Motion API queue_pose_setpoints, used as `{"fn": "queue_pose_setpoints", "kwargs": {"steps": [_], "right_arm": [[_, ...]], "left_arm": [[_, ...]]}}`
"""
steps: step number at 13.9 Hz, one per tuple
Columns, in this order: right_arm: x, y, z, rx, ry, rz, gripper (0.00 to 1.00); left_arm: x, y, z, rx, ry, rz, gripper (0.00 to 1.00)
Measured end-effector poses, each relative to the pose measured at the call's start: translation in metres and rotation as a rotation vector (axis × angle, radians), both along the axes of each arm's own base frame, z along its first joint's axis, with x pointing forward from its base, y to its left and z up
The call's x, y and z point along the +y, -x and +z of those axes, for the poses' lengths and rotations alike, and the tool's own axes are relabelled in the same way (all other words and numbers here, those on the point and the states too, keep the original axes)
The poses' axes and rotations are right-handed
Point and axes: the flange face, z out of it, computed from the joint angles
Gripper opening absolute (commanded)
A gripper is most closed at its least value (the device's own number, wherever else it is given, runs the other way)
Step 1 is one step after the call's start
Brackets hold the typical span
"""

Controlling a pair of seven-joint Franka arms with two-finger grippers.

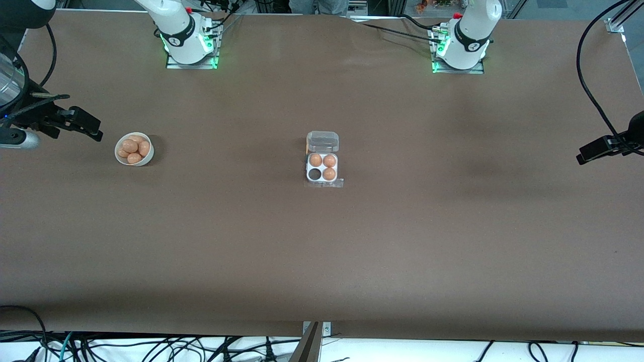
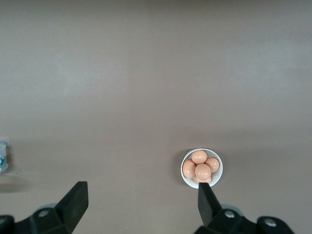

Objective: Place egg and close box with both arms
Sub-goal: 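Move the right gripper down over the white egg bowl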

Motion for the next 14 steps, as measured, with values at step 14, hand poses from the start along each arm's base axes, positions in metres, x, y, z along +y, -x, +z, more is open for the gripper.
{"fn": "queue_pose_setpoints", "kwargs": {"steps": [14], "right_arm": [[-0.049, 0.031, -0.184, 0.178, 0.072, -0.024, 1.0]], "left_arm": [[0.0, 0.001, -0.001, 0.013, 0.001, 0.0, 1.0]]}}
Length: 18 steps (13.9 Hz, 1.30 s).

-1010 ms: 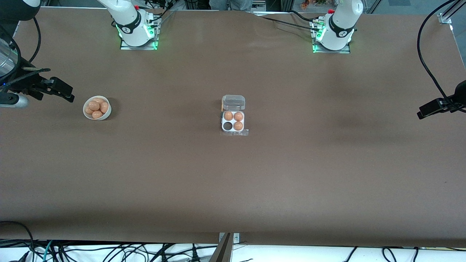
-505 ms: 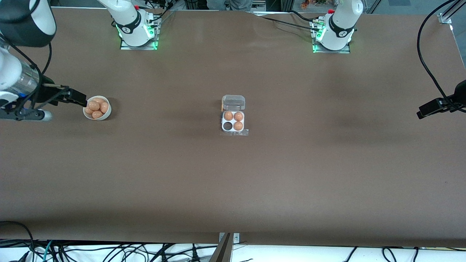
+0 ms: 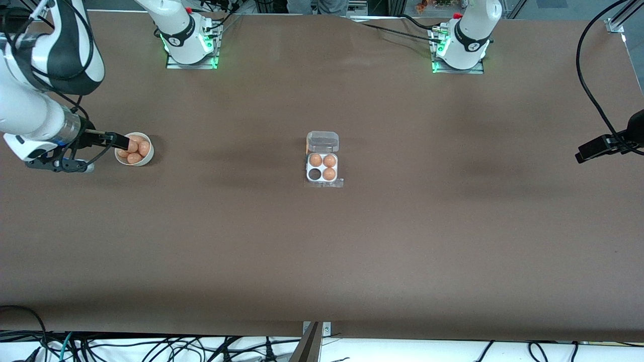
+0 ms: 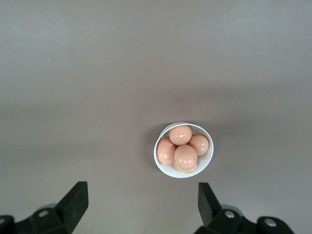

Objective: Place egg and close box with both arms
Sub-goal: 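Move the right gripper down over the white egg bowl, then close the right gripper around one brown egg in the bowl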

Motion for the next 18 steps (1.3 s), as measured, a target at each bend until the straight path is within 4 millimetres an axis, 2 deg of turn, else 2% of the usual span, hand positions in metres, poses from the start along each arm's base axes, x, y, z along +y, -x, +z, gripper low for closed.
{"fn": "queue_pose_setpoints", "kwargs": {"steps": [2, 5, 7, 11, 13, 18], "right_arm": [[-0.015, 0.023, -0.031, -0.029, -0.006, -0.02, 1.0], [-0.031, 0.046, -0.074, -0.047, -0.013, -0.041, 1.0], [-0.039, 0.052, -0.093, -0.047, -0.014, -0.046, 1.0], [-0.055, 0.048, -0.128, -0.06, -0.009, -0.033, 1.0], [-0.056, 0.048, -0.141, -0.05, -0.008, -0.029, 1.0], [-0.057, 0.049, -0.153, -0.028, -0.007, -0.027, 1.0]], "left_arm": [[0.0, 0.0, 0.0, 0.0, 0.0, 0.0, 1.0], [0.0, 0.0, 0.0, 0.0, 0.0, -0.001, 1.0], [-0.001, 0.0, 0.0, 0.0, 0.0, -0.002, 1.0], [-0.003, 0.0, 0.0, 0.0, 0.0, -0.005, 1.0], [-0.003, 0.0, 0.0, 0.001, 0.001, -0.006, 1.0], [-0.003, 0.0, 0.0, 0.001, 0.001, -0.012, 1.0]]}}
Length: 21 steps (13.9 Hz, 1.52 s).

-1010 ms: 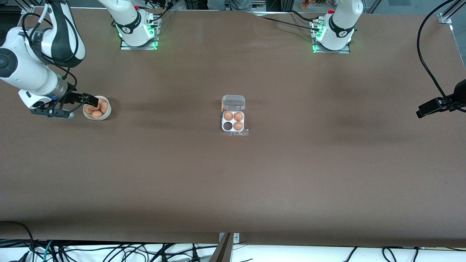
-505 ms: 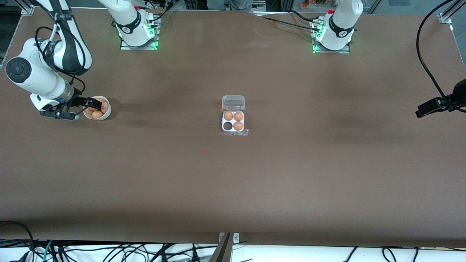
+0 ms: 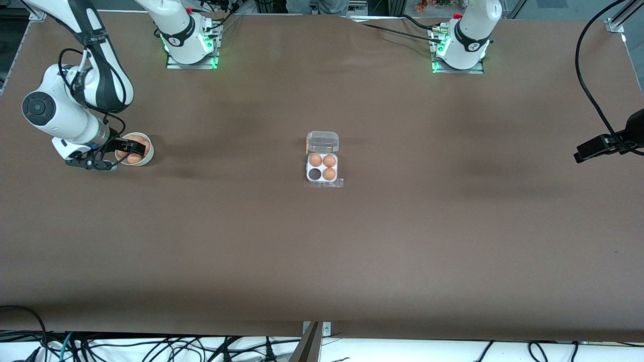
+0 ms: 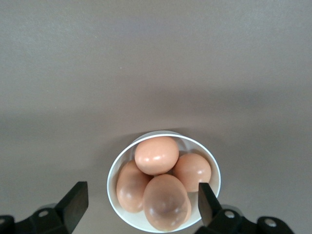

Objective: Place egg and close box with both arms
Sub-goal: 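Close the right gripper around one brown egg in the bowl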

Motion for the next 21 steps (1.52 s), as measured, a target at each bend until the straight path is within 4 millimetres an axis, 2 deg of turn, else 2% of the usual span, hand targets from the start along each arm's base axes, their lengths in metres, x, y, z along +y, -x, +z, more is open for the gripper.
{"fn": "queue_pose_setpoints", "kwargs": {"steps": [3, 6, 12, 21], "right_arm": [[-0.002, 0.002, -0.008, 0.016, 0.001, -0.001, 0.99], [-0.004, 0.003, -0.014, 0.029, 0.002, -0.004, 0.87], [-0.007, 0.004, -0.015, 0.032, 0.003, -0.004, 0.73], [-0.014, 0.006, -0.017, 0.039, 0.002, 0.007, 0.61]], "left_arm": [[0.0, 0.0, 0.0, 0.0, 0.0, -0.003, 1.0], [0.0, 0.0, 0.0, 0.0, 0.0, -0.005, 1.0], [-0.001, 0.0, 0.0, 0.0, 0.0, -0.008, 1.0], [-0.001, 0.0, 0.0, 0.0, 0.001, -0.011, 1.0]]}}
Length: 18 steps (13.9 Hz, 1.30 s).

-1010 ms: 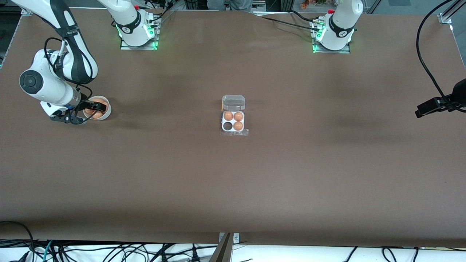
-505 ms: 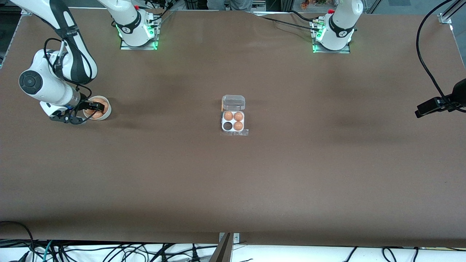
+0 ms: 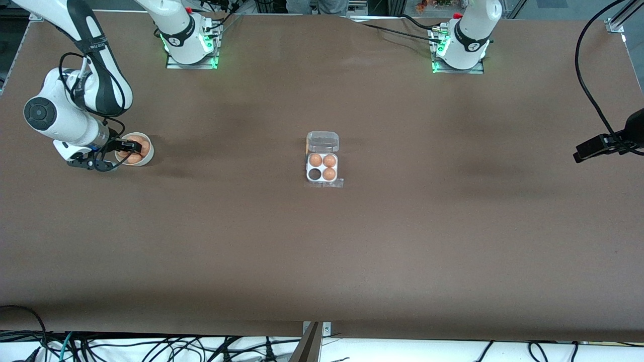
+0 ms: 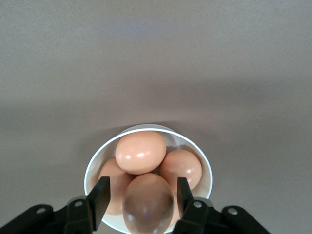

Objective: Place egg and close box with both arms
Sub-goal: 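Close the right gripper around one brown egg in the bowl, then lift the egg and carry it to the clear egg box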

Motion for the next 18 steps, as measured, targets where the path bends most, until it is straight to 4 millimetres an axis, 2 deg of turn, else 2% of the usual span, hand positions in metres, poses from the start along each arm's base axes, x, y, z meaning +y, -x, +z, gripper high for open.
{"fn": "queue_pose_setpoints", "kwargs": {"steps": [6, 11, 18], "right_arm": [[-0.0002, 0.0029, -0.0044, 0.025, -0.001, -0.001, 0.54], [-0.0004, 0.0031, -0.0045, 0.028, -0.001, 0.0, 0.44], [-0.0002, 0.0006, -0.0024, 0.022, -0.001, 0.005, 0.36]], "left_arm": [[-0.0006, -0.0003, -0.0006, 0.001, 0.0, -0.002, 1.0], [-0.0013, -0.0004, -0.0007, 0.001, 0.0, -0.003, 1.0], [-0.0054, -0.0007, -0.0007, 0.002, 0.001, -0.01, 1.0]]}}
